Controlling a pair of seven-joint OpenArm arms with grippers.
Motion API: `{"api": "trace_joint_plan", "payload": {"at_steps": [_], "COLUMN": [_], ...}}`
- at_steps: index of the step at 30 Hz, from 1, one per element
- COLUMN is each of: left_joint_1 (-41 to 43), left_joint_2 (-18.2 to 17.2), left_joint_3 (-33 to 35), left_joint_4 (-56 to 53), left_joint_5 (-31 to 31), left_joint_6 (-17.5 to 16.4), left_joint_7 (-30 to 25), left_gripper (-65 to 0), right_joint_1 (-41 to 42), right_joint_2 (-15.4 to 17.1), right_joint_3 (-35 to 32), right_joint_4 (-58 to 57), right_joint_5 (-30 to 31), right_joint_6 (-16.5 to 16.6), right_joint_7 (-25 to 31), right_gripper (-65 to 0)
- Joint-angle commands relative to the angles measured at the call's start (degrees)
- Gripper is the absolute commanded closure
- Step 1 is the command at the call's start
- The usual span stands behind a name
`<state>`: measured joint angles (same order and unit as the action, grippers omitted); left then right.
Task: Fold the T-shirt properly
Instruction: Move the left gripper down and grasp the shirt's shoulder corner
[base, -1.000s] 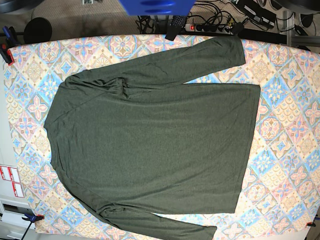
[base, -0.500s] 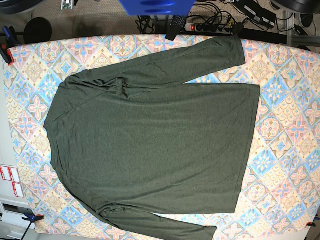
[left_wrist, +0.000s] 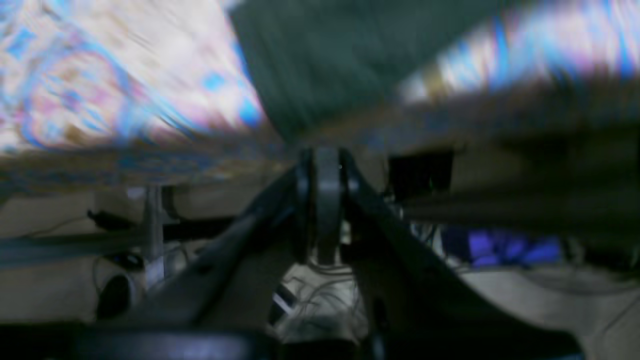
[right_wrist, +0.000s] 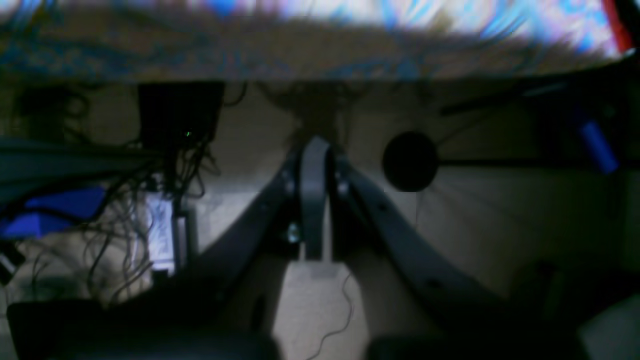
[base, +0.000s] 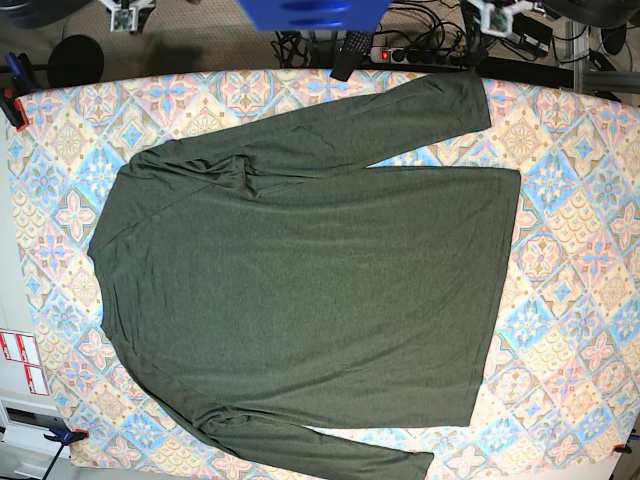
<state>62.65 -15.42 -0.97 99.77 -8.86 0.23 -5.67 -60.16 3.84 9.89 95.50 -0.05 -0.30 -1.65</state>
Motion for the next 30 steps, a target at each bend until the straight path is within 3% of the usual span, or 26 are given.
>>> {"api": "trace_joint_plan", "payload": {"at_steps": [1,6,10,16,18,23,30], "left_joint_1": [1.0,-1.7,-4.2,-10.1,-11.6,-13.9,-14.9], "left_joint_2": [-0.4,-0.4,-0.4,-0.7,-2.6,-5.0,-5.8], "left_joint_3": [-1.1,-2.3,-2.3,-2.4,-2.4,-2.3,-2.4], "left_joint_4": [2.3,6.8,6.8,6.8,6.8,6.7,4.5], "left_joint_5": [-2.0,-9.6,-11.6,-16.6,-18.6,-23.8,-24.1], "left_joint_6": [0.2,0.1,0.1,0.1,0.1,0.1,0.1], "left_joint_7": [1.1,4.8,5.9,16.0,18.5,19.0,19.0], "left_gripper": [-7.7,-18.7,-24.0,-28.6,-30.9,-36.7,-40.0], "right_joint_1": [-1.1,-1.0,-0.9,-0.8,-0.8,-0.8,0.4], "right_joint_2": [0.2,0.2,0.2,0.2,0.0,0.0,-0.1], "right_joint_3": [0.4,0.4,0.4,0.2,0.2,0.3,0.2], "right_joint_4": [2.1,7.7,10.2,11.7,11.7,11.7,11.8], "right_joint_5": [0.1,0.1,0.1,0.1,0.1,0.1,0.1], "right_joint_6": [-0.1,-0.1,-0.1,-0.1,-0.1,-0.1,-0.1], "right_joint_7": [0.1,-5.1,-8.6,-11.4,-11.5,-11.5,-11.6], "right_gripper": [0.0,0.0,0.0,0.0,0.0,0.0,0.0]}}
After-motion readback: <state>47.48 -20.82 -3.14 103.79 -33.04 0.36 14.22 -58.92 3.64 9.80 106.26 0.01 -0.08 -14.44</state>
